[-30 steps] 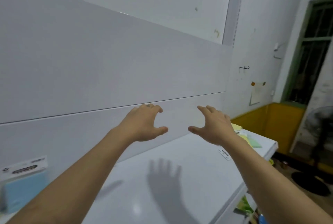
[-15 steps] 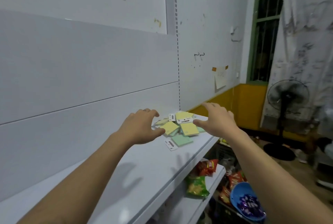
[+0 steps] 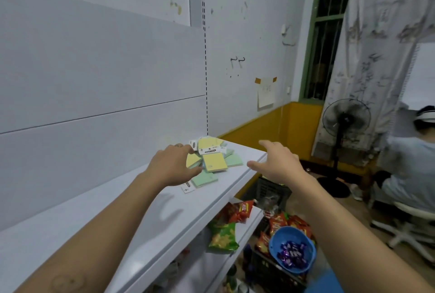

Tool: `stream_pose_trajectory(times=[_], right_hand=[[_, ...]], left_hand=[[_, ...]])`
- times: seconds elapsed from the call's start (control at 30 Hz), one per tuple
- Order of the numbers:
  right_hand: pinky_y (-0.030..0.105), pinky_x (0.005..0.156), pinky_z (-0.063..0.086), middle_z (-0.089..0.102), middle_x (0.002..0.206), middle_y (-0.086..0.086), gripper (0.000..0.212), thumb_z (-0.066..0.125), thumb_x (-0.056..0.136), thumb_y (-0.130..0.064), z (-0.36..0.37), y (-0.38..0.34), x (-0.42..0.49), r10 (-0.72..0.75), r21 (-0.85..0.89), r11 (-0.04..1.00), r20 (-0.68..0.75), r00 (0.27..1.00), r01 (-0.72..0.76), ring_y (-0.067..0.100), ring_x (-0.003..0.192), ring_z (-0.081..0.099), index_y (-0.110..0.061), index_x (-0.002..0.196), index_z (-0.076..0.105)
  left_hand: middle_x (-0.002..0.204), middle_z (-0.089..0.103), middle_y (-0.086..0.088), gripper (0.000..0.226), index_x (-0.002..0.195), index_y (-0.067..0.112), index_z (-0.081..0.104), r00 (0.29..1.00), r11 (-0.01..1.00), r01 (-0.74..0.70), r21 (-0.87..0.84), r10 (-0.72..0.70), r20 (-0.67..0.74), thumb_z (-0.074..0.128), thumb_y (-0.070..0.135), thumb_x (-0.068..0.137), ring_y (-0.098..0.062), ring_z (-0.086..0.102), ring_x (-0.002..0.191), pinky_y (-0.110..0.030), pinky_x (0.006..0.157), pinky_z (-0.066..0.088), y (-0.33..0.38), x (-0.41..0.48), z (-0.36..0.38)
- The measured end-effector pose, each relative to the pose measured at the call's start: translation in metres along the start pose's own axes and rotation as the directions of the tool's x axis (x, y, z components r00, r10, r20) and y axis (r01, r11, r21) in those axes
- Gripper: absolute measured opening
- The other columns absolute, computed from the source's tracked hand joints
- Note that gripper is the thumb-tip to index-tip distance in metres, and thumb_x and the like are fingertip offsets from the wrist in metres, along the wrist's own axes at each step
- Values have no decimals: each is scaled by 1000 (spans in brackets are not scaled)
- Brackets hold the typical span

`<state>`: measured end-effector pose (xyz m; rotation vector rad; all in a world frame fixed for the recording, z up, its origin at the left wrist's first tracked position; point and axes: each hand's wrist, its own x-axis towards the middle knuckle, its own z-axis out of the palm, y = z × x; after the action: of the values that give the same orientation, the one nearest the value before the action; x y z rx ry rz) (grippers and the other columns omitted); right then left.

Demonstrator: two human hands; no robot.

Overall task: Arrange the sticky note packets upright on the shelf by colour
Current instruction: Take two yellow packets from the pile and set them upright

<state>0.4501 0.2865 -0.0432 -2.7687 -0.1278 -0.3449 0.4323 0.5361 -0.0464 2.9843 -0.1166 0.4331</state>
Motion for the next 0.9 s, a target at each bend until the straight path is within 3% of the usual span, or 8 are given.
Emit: stream_pose_trajectory(times=[0.5, 0.77, 0.9], right_hand=[[43, 101, 44, 39, 150, 3, 84, 58, 82, -63, 65, -27, 90, 14, -93, 996, 194, 981, 4, 24, 130, 44, -23, 149, 26], [36, 96, 45, 43, 147, 2, 88, 62, 80, -62, 109, -53, 154, 39, -67, 998, 287, 957, -21, 22, 128, 46, -19, 149, 27], [34, 89, 44, 48, 143, 3, 91, 62, 77, -67, 130, -54, 172, 65, -68, 997, 306, 950, -46, 23, 125, 49, -15, 145, 32]], left_hand=[[133, 53, 1, 59, 131, 25, 48, 989, 974, 148, -173, -145, 28, 61, 51, 81, -20, 49, 121, -35, 92, 43, -76, 81, 76], [136, 50, 1, 61, 134, 25, 45, 990, 970, 141, -198, -134, 44, 61, 51, 81, -19, 44, 127, -36, 98, 42, -102, 122, 112], [130, 52, 4, 57, 134, 31, 45, 993, 977, 115, -180, -109, 45, 58, 53, 82, -19, 43, 125, -36, 94, 42, -100, 136, 125]])
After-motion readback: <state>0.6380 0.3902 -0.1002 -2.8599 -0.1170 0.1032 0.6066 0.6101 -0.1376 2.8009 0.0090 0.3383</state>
